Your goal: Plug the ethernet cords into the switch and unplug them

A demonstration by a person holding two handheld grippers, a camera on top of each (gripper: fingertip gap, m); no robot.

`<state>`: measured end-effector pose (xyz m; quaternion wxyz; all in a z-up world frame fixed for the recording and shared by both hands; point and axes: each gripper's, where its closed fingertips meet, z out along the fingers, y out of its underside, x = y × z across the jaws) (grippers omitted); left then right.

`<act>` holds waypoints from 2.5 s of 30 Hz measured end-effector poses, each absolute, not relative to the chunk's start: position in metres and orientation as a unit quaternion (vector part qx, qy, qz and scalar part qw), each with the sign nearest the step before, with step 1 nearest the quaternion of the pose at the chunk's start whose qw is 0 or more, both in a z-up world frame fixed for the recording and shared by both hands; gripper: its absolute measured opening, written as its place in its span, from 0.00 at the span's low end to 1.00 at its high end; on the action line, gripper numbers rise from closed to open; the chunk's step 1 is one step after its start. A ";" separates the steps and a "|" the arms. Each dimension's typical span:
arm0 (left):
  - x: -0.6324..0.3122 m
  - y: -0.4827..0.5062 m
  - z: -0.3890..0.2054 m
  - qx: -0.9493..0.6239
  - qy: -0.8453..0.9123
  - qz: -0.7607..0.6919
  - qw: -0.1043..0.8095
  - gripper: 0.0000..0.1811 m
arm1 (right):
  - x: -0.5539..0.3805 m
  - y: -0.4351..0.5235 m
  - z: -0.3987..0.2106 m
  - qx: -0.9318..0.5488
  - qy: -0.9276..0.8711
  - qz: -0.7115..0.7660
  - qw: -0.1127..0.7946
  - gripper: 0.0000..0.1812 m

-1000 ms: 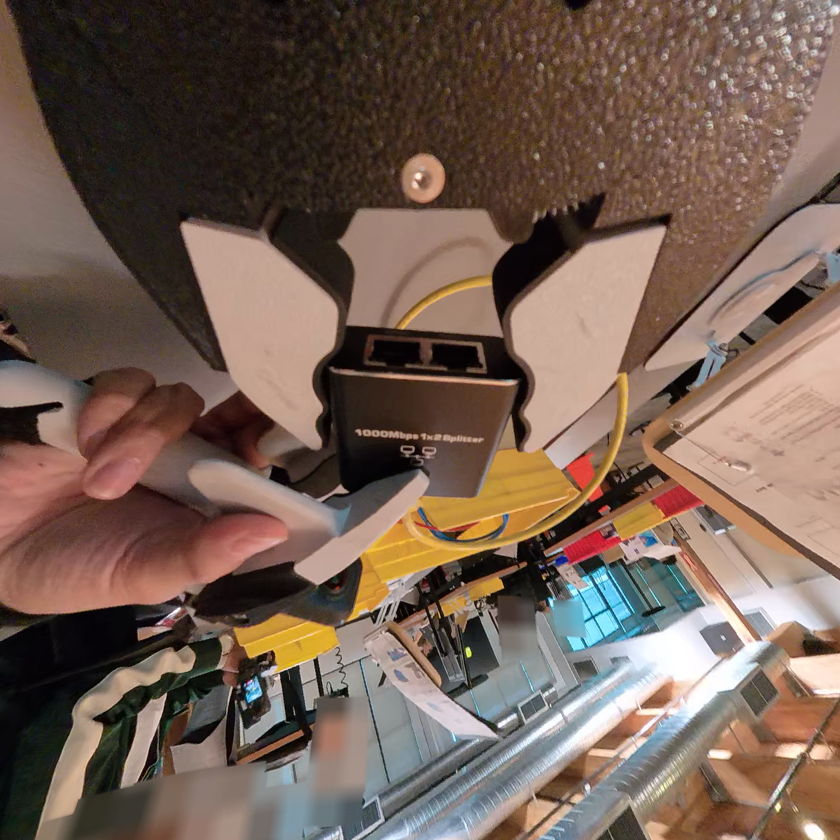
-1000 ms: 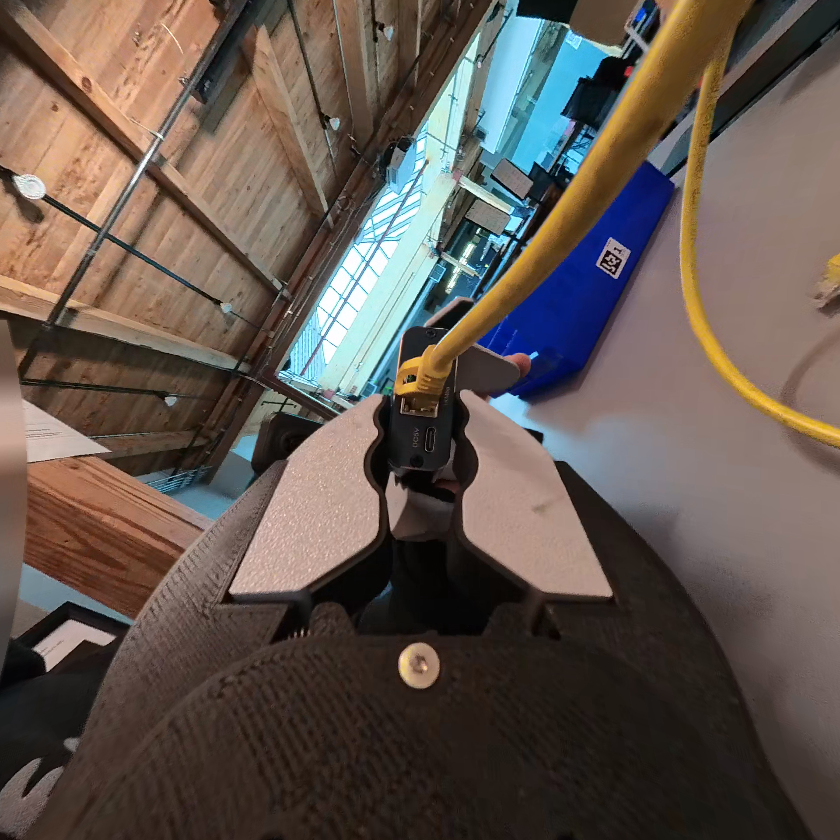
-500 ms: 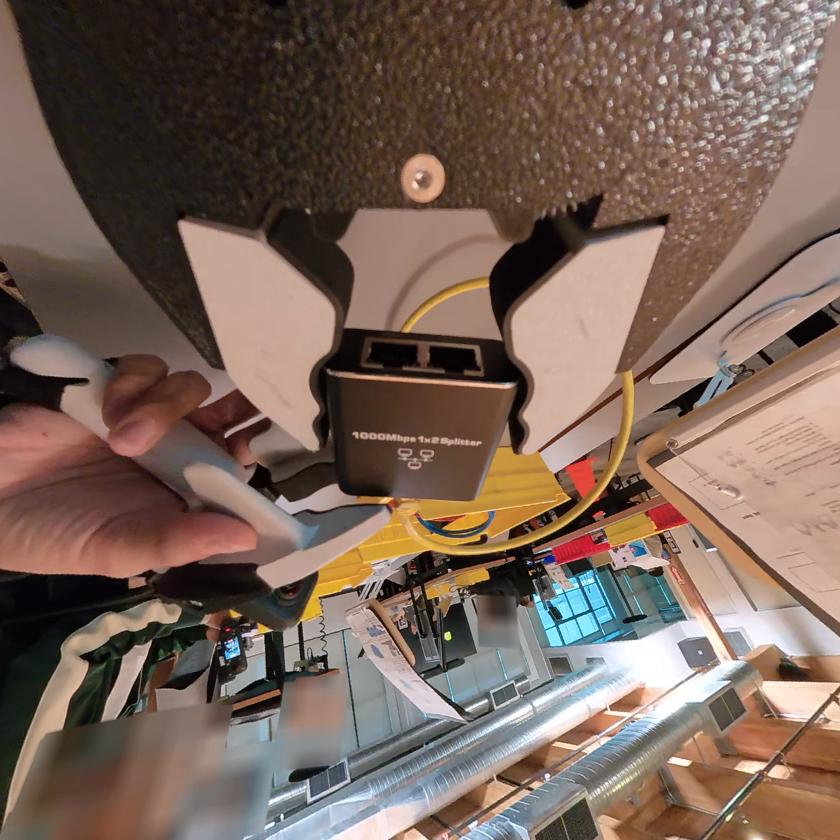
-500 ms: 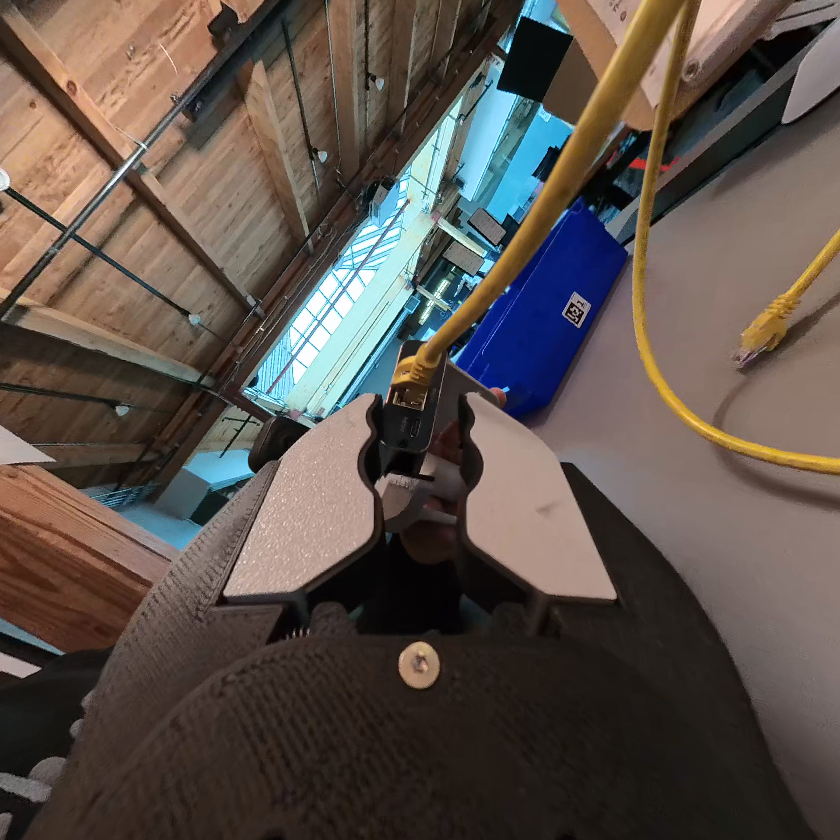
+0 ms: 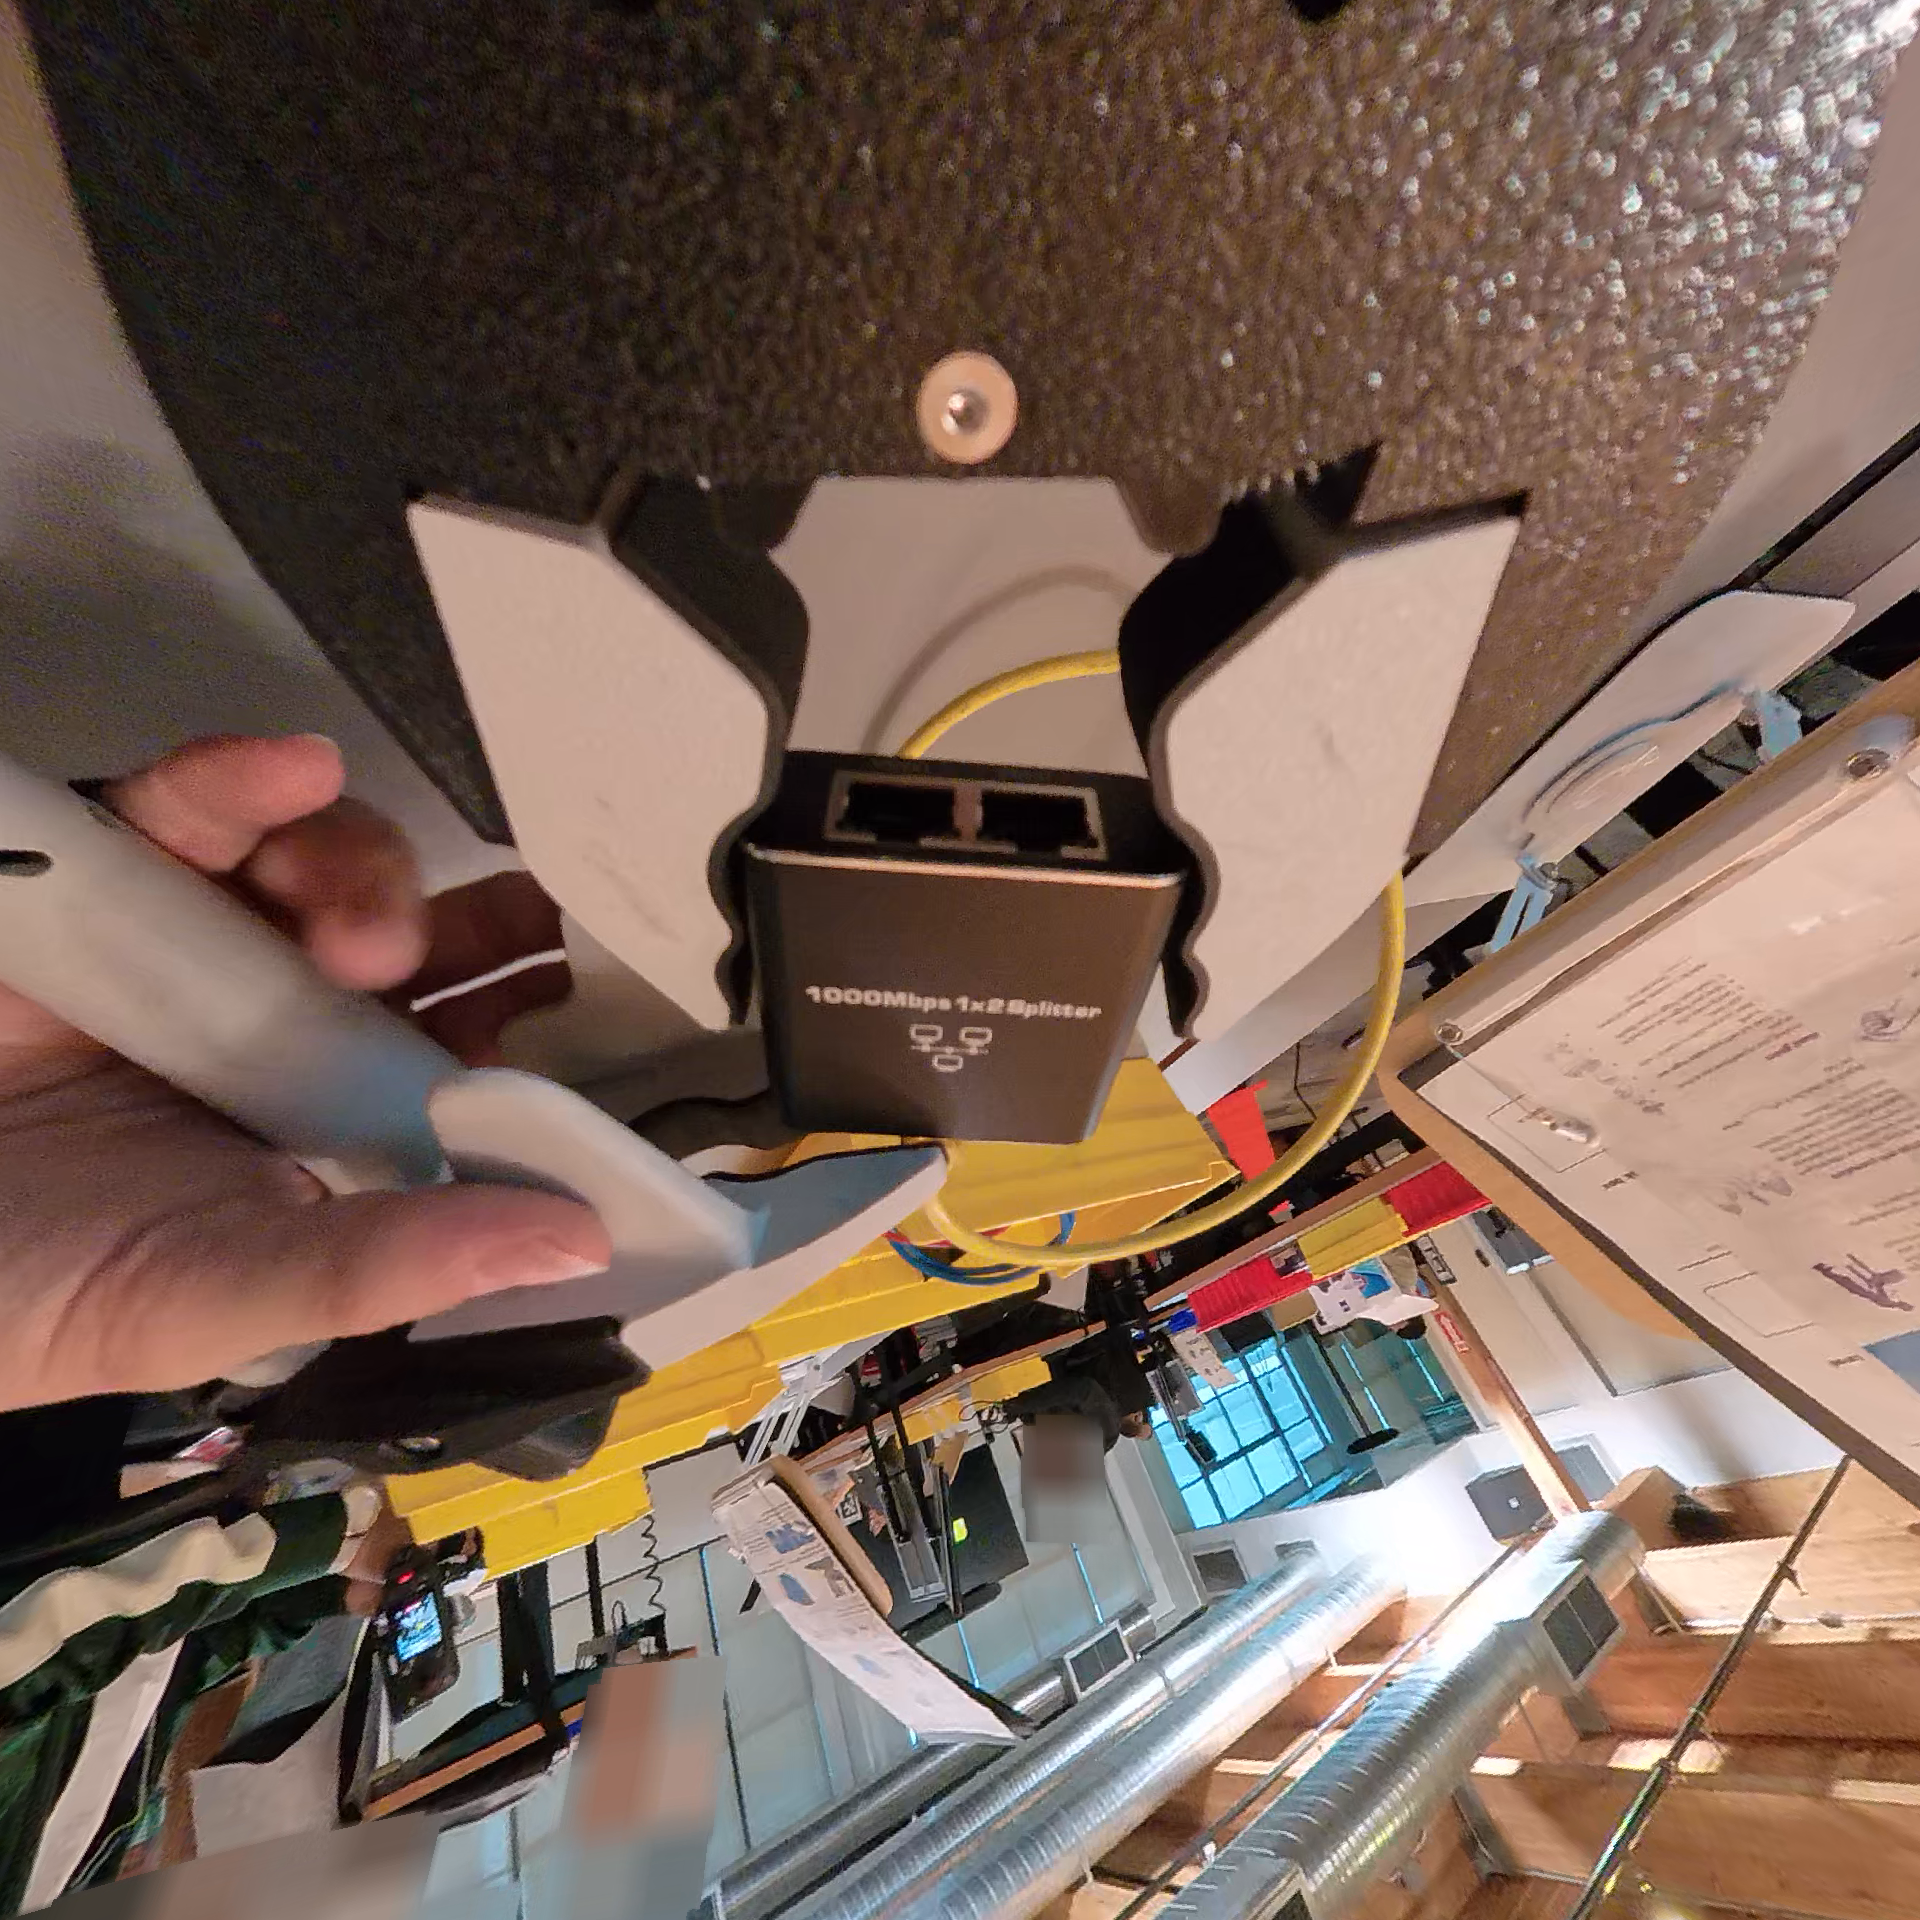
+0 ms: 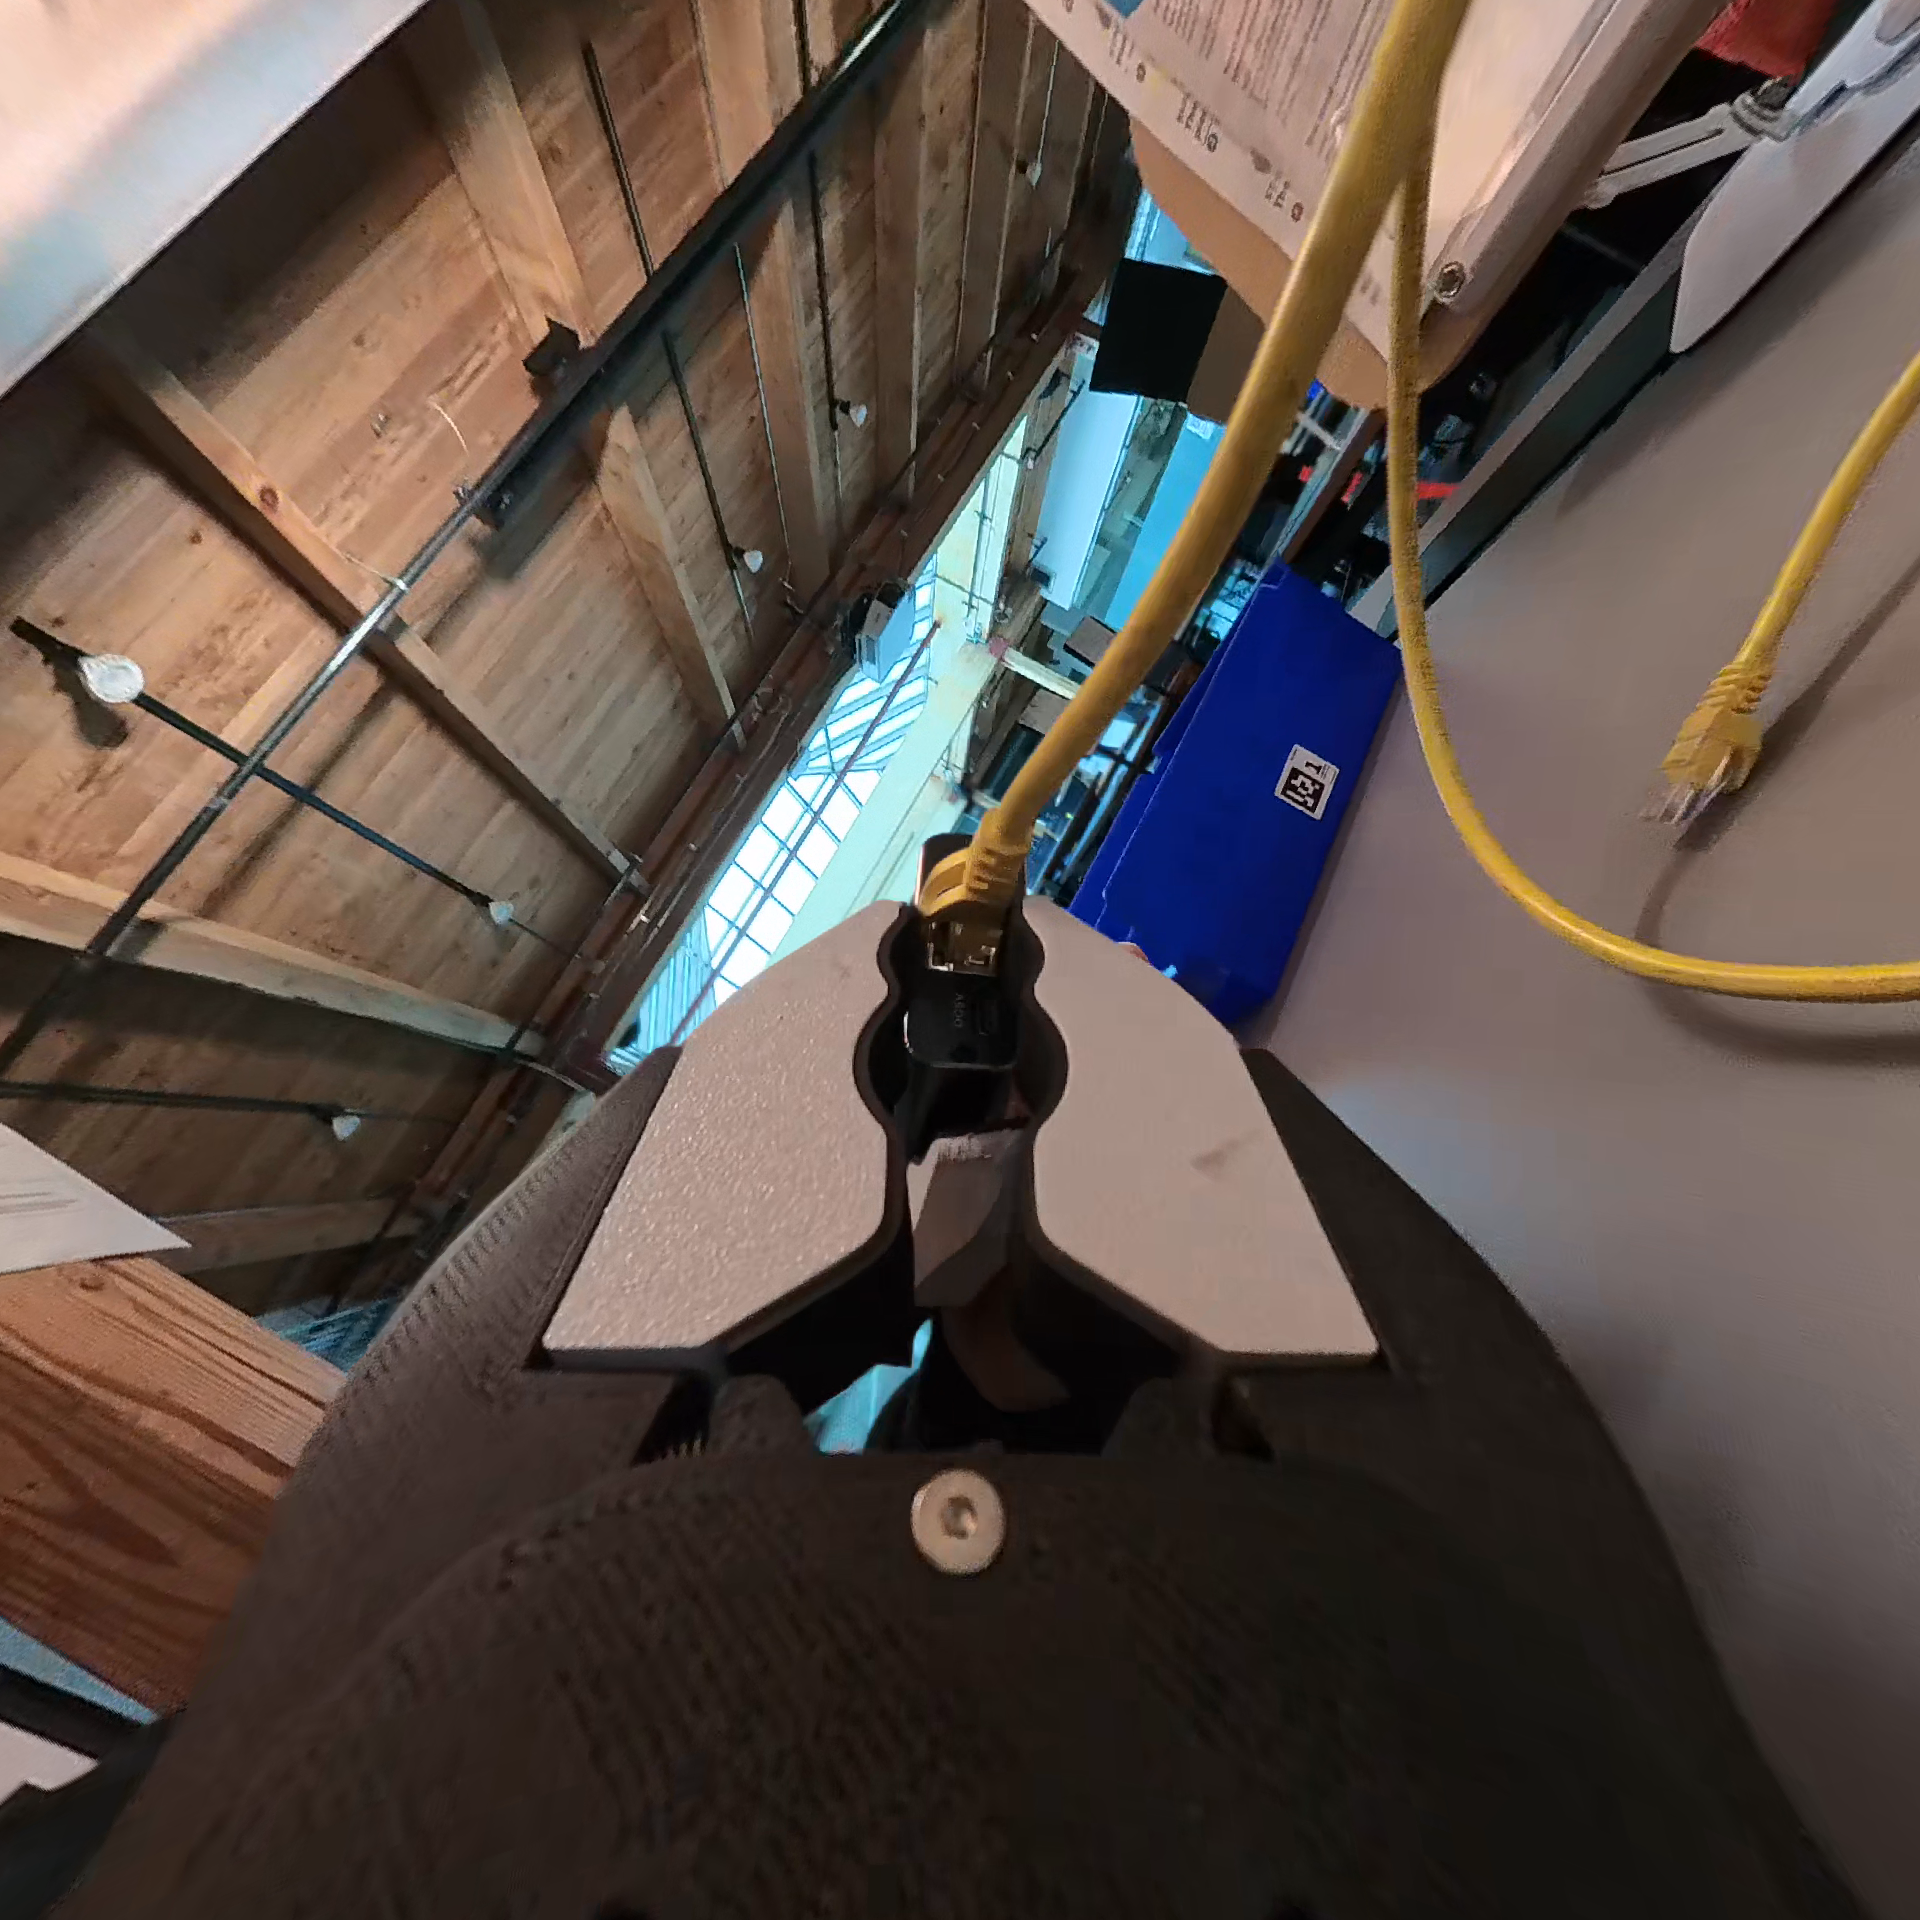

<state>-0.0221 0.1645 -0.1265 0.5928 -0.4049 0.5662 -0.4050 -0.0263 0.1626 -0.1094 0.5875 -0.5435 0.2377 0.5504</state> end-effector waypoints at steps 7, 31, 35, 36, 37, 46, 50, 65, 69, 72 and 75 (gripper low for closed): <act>-0.016 0.167 -0.135 -0.427 0.561 -0.395 0.589 0.41 | -0.020 0.165 -0.118 -0.541 0.248 0.544 0.592 0.07; -0.018 0.188 -0.132 -0.465 0.494 -0.405 0.613 0.41 | -0.027 0.186 -0.110 -0.576 0.137 0.504 0.629 0.05; -0.020 0.191 -0.128 -0.454 0.499 -0.363 0.643 0.41 | -0.029 0.187 -0.105 -0.565 0.125 0.513 0.634 0.07; -0.020 0.190 -0.126 -0.454 0.494 -0.374 0.640 0.41 | -0.028 0.187 -0.107 -0.572 0.126 0.508 0.631 0.07; -0.019 0.190 -0.129 -0.462 0.489 -0.399 0.623 0.41 | -0.029 0.188 -0.107 -0.578 0.123 0.501 0.633 0.07; -0.023 0.188 -0.122 -0.455 0.468 -0.421 0.630 0.41 | 0.022 0.180 -0.080 -0.591 0.088 0.400 0.696 0.08; -0.027 0.198 -0.128 -0.446 0.494 -0.371 0.647 0.41 | 0.063 0.157 -0.037 -0.628 0.026 0.283 0.724 0.07; -0.029 0.202 -0.131 -0.463 0.482 -0.416 0.616 0.41 | 0.266 0.112 -0.004 -0.788 -0.027 0.108 0.606 0.07; -0.028 0.201 -0.132 -0.462 0.485 -0.417 0.614 0.41 | 0.320 0.112 -0.061 -0.840 0.010 0.035 0.542 0.07; -0.028 0.201 -0.132 -0.462 0.486 -0.420 0.611 0.41 | 0.343 0.110 -0.095 -0.867 0.042 0.002 0.497 0.07; -0.028 0.200 -0.132 -0.461 0.487 -0.425 0.608 0.41 | 0.355 0.110 -0.128 -0.895 0.057 -0.018 0.442 0.07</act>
